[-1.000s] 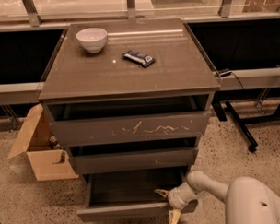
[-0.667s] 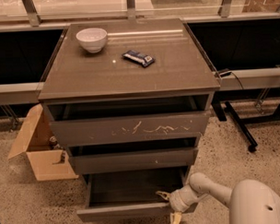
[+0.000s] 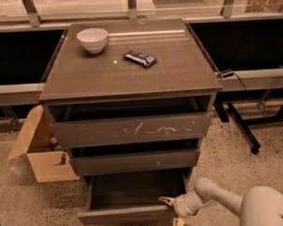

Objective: Open bottom drawer

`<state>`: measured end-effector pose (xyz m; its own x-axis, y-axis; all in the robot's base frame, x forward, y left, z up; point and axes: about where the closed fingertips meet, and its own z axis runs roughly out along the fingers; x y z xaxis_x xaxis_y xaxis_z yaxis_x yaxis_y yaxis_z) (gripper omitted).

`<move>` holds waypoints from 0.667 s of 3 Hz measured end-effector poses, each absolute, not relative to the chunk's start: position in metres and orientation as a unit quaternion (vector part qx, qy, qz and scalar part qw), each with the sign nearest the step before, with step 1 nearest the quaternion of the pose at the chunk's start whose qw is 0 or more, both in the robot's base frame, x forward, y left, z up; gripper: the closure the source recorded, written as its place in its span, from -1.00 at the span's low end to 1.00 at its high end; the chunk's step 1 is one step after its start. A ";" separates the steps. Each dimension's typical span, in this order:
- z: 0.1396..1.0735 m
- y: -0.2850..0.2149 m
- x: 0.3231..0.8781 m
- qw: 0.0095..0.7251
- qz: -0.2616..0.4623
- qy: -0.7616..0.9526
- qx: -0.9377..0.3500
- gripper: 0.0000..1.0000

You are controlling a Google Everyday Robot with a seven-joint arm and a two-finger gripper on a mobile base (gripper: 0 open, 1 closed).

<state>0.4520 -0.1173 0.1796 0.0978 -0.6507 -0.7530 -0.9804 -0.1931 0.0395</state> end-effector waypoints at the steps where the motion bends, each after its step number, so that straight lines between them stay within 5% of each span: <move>1: 0.182 -0.121 0.449 0.254 0.329 0.585 -0.696 -0.31; 2: 0.185 -0.125 0.449 0.258 0.331 0.584 -0.695 -0.35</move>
Offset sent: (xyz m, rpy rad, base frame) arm 0.0023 -0.0163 0.0119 0.0182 -0.0201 -0.0156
